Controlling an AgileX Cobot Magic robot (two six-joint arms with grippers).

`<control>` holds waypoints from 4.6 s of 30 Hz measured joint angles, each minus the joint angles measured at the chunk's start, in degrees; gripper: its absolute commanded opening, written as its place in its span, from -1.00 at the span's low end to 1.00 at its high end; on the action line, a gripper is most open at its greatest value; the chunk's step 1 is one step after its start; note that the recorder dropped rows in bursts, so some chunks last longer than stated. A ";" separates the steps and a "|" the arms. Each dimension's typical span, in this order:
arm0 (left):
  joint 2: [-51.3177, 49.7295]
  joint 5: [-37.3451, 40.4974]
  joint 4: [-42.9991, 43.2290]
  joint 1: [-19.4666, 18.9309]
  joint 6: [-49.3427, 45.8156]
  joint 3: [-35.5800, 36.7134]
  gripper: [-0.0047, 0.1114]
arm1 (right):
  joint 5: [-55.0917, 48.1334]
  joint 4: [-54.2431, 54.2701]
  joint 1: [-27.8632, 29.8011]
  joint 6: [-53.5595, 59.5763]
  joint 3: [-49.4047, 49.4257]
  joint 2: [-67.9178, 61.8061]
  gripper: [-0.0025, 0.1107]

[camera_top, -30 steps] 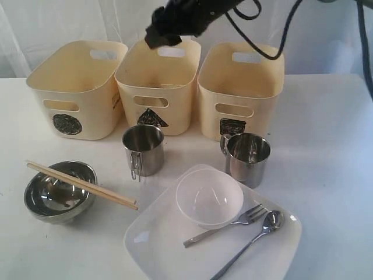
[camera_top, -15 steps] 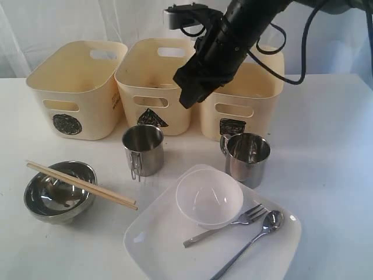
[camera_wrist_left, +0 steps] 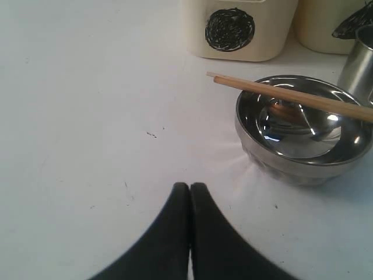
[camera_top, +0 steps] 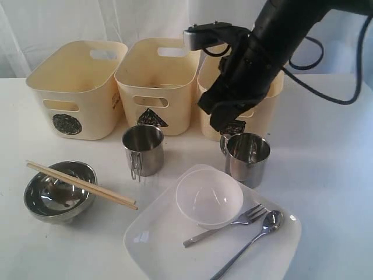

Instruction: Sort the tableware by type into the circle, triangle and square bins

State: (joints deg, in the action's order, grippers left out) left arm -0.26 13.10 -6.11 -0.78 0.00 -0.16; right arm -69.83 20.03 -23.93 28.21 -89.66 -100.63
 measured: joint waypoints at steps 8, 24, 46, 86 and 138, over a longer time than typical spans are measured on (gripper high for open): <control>0.00 0.00 0.00 0.00 0.00 0.00 -0.92 | -0.05 0.00 0.00 -0.13 13.70 8.62 -0.95; 0.00 0.00 0.00 0.00 0.00 0.00 -0.92 | 4.34 8.85 0.00 14.43 21.83 10.70 0.09; 0.00 0.00 0.00 0.00 0.00 0.00 -0.92 | 24.67 35.32 -8.79 55.22 21.83 -4.33 0.09; 0.00 0.00 0.00 0.00 0.00 0.00 -0.92 | 42.00 37.45 -20.63 57.26 16.09 -14.89 0.06; 0.00 0.00 0.00 0.00 0.00 0.00 -0.92 | 76.80 36.59 -14.19 49.76 15.57 -4.25 -0.96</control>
State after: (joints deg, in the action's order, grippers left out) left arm -0.26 13.10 -6.11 -0.78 0.00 -0.16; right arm 6.98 56.62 -38.12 77.97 -74.09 -104.87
